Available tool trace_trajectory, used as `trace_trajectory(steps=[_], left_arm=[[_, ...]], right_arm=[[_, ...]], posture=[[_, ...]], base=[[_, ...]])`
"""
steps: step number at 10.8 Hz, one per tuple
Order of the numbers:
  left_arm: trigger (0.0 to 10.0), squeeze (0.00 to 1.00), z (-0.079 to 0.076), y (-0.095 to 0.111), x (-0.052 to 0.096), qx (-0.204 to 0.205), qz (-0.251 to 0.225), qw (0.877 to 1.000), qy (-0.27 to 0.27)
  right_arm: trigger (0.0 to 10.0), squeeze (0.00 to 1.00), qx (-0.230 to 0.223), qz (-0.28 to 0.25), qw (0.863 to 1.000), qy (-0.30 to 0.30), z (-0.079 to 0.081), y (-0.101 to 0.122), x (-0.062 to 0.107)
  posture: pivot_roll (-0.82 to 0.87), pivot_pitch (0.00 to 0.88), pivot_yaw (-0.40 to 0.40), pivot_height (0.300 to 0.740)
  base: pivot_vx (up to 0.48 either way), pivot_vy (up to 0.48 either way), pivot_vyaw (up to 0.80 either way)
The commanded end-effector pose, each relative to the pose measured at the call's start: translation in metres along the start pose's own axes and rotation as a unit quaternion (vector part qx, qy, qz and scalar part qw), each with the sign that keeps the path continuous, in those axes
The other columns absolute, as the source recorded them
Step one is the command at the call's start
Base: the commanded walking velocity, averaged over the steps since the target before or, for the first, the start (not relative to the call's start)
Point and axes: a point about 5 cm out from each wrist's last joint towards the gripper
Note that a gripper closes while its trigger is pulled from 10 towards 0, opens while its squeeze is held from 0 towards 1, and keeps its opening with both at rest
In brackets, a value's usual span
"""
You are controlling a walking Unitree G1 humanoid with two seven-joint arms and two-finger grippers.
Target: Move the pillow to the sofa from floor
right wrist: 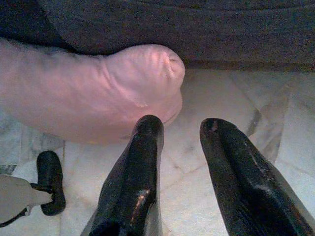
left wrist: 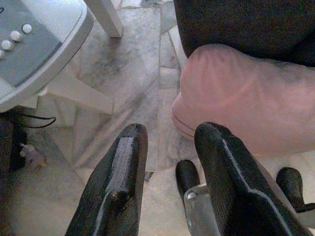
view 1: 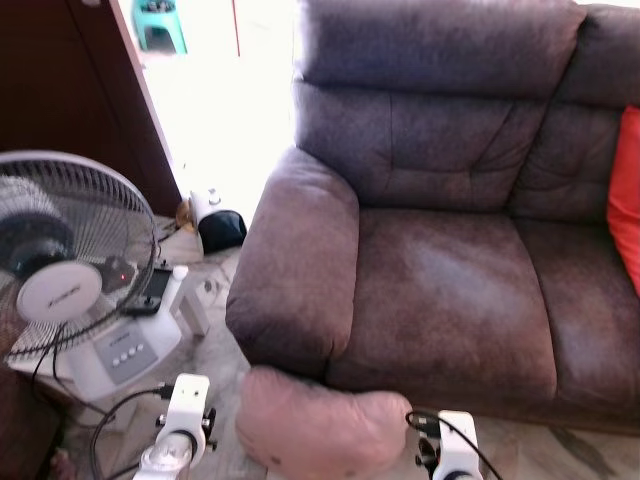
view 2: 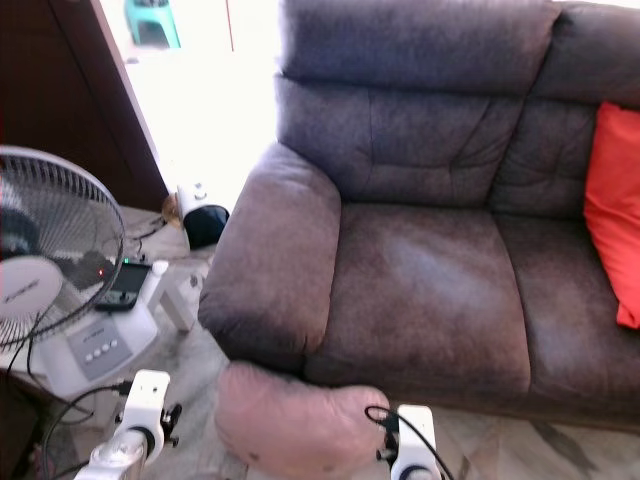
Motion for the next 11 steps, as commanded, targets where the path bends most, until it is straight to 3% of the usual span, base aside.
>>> trace_trajectory(steps=[1, 2, 5, 9, 11], left_arm=[[10.0, 0.0, 0.001, -0.005, 0.001, 0.003, 0.005, 1.0, 0.004], [10.0, 0.0, 0.001, -0.002, 0.001, 0.0, -0.006, 1.0, 0.008], [10.0, 0.0, 0.001, 0.033, -0.005, 0.02, -0.086, 0.996, 0.013], [10.0, 0.0, -0.005, 0.027, -0.004, 0.021, -0.073, 0.997, 0.001], [10.0, 0.0, -0.004, 0.023, -0.003, 0.022, -0.069, 0.997, 0.001]], right_arm=[[10.0, 0.0, -0.001, -0.001, 1.0, -0.006, -0.002, -0.002, 0.001], [10.0, 0.0, -0.005, -0.005, 1.0, -0.008, -0.002, -0.002, 0.001], [10.0, 0.0, -0.022, -0.047, 0.998, -0.019, -0.004, 0.004, 0.002], [10.0, 0.0, -0.02, -0.056, 0.998, -0.023, -0.005, 0.005, 0.003], [10.0, 0.0, -0.016, -0.051, 0.998, -0.029, -0.006, 0.004, 0.003]], posture=[[0.1, 0.069, -0.042, 0.676], [0.1, 0.071, -0.041, 0.676], [0.1, 0.077, -0.045, 0.676], [0.1, 0.079, -0.046, 0.676], [0.1, 0.081, -0.048, 0.643]], base=[[0.0, 0.0, 0.0], [0.0, 0.0, 0.0], [0.0, 0.0, 0.0], [0.0, 0.0, 0.0], [0.0, 0.0, 0.0]])
Point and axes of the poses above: a point about 5 cm out from each wrist's last joint towards the gripper, its own x axis pointing back from the gripper into the wrist, its own y axis along the axis of the wrist's last joint, z = x × y, and after that the axes turned 3 degrees about x, right-handed
